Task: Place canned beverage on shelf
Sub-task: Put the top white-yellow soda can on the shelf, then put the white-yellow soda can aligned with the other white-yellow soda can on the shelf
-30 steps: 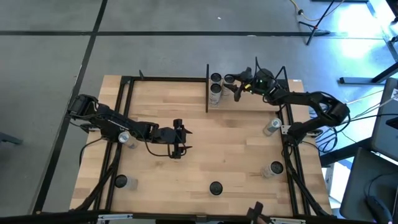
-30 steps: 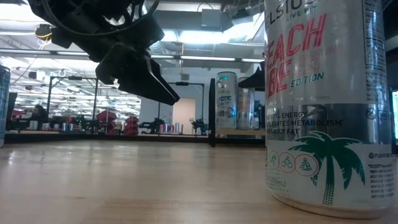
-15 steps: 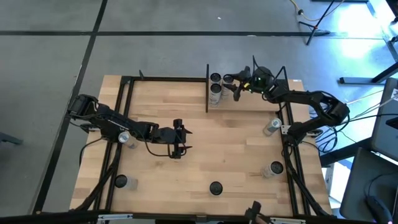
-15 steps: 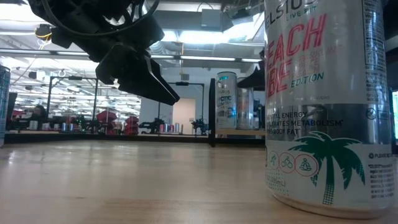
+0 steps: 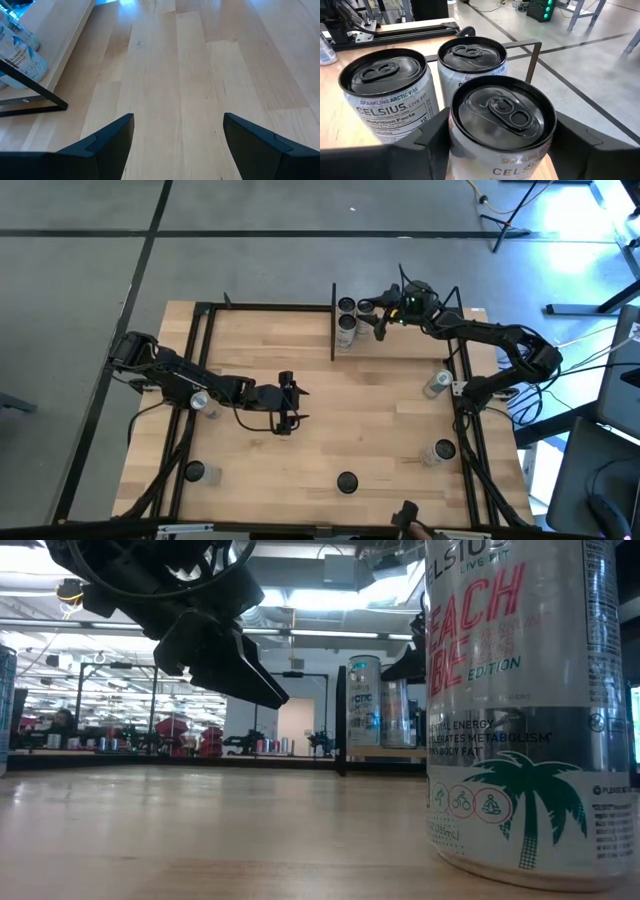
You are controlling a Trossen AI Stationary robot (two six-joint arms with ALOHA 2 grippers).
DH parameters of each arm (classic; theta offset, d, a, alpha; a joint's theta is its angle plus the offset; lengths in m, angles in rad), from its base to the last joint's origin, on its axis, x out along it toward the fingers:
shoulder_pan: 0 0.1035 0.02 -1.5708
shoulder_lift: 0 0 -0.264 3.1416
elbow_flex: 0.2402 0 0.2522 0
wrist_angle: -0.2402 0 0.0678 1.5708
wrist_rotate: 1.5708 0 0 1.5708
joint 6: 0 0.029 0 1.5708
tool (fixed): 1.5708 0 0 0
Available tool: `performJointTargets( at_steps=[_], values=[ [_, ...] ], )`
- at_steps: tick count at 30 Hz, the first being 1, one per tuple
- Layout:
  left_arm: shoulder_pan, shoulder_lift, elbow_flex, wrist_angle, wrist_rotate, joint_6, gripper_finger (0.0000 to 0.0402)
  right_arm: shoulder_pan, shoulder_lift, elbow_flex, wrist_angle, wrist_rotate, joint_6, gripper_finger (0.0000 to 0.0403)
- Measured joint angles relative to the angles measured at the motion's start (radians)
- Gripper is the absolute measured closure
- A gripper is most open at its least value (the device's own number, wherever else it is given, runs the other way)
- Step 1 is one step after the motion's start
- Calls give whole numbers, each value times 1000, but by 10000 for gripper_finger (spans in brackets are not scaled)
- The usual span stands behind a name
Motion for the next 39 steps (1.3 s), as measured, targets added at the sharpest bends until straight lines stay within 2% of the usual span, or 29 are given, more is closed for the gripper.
performJointTargets(
  at_steps=[6, 12, 19, 24, 27, 31, 36, 39],
  values=[
    [0, 0, 0, 0, 0, 0, 111, 0, 1, -3, -20, 0, 1, 102],
    [0, 0, 0, 0, 1, 0, 111, 0, -23, -3, -39, 1, 0, 75],
    [0, 0, 0, 0, 4, 0, 111, 0, -171, -3, -103, 1, -1, 71],
    [0, 0, 0, 0, 5, -3, 111, 16, -314, -2, -238, 1, 0, 71],
    [0, 0, 0, 8, 51, 2, 111, 73, -387, -2, -353, 3, -1, 71],
    [-3, 1, 0, 67, 136, 22, 111, 220, -446, -2, -449, 21, 9, 70],
    [-20, 0, 0, 127, 156, 26, 111, 441, -448, -2, -491, 95, 59, 70],
    [-32, 0, 1, 132, 156, 32, 111, 585, -437, -2, -540, 180, 113, 70]
  ],
)
